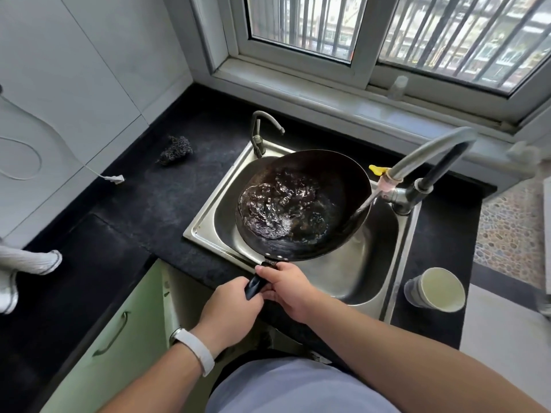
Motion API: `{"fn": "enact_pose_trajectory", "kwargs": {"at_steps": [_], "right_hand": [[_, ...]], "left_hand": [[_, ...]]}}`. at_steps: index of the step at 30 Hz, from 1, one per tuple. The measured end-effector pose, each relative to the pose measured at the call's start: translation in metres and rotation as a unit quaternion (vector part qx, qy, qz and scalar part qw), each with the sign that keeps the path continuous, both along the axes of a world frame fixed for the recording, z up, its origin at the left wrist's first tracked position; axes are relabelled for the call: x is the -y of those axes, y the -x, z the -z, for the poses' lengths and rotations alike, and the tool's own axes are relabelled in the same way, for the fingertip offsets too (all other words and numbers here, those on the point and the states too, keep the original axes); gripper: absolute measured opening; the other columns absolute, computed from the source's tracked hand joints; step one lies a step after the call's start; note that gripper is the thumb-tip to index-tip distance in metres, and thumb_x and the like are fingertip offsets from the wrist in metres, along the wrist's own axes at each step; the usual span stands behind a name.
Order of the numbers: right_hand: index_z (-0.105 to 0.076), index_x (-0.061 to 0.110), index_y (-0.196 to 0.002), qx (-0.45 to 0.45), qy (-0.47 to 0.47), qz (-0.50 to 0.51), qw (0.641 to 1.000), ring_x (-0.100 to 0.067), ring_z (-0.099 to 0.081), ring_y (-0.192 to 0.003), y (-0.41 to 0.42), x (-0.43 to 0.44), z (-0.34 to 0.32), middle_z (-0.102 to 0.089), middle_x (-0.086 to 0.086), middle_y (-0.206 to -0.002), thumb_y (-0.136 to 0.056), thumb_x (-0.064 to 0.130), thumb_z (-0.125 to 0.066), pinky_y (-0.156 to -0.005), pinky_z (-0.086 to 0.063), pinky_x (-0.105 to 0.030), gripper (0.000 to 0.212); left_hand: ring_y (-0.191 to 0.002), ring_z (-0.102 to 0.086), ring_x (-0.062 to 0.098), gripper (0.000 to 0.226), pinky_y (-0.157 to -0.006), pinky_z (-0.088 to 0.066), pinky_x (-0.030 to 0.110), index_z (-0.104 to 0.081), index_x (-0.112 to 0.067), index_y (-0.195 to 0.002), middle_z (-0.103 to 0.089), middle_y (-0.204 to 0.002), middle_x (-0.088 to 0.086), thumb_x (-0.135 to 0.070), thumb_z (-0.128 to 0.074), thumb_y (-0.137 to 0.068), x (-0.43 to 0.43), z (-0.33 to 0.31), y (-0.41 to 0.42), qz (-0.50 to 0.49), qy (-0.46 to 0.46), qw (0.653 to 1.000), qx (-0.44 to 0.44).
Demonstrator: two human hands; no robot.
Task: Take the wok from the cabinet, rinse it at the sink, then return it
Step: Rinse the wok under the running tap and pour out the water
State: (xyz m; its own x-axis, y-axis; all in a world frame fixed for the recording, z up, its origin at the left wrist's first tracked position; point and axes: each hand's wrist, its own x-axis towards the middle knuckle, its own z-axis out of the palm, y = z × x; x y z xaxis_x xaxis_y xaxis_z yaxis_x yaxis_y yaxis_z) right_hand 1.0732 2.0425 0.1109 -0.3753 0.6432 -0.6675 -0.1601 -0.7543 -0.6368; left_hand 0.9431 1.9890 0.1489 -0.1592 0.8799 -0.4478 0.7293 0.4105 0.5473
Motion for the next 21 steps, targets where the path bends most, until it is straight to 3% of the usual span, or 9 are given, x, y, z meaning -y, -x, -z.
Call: {"fn": "enact_pose_trajectory", "kwargs": {"at_steps": [15,21], "right_hand": [[-0.061,0.006,-0.093,0.038,-0.008,-0.018,0.999,-0.032,-0.068,-0.083,-0.004,0.003,-0.0017,-0.066,-0.02,-0.093,-0.093,0.012,-0.062,-0.076,-0.06,-0.038,0.007],[-0.06,0.005,-0.096,0.062,0.002,-0.022,0.998,-0.03,-0.066,-0.078,-0.0037,0.0021,0.0,-0.064,-0.021,-0.093,-0.091,0.013,-0.065,-0.076,-0.059,-0.039,0.011]], "left_hand": [[-0.053,-0.052,0.02,0.025,-0.051,-0.037,0.035,-0.053,-0.016,-0.065,-0.055,-0.054,0.0,-0.032,-0.065,-0.08,0.0034,0.005,0.0,-0.004,0.005,0.999,0.033],[-0.056,-0.062,0.032,0.02,-0.052,-0.053,0.05,-0.058,-0.013,-0.071,-0.055,-0.053,0.0,-0.031,-0.064,-0.078,0.0013,0.0029,-0.0017,-0.005,0.019,0.998,0.054]]}}
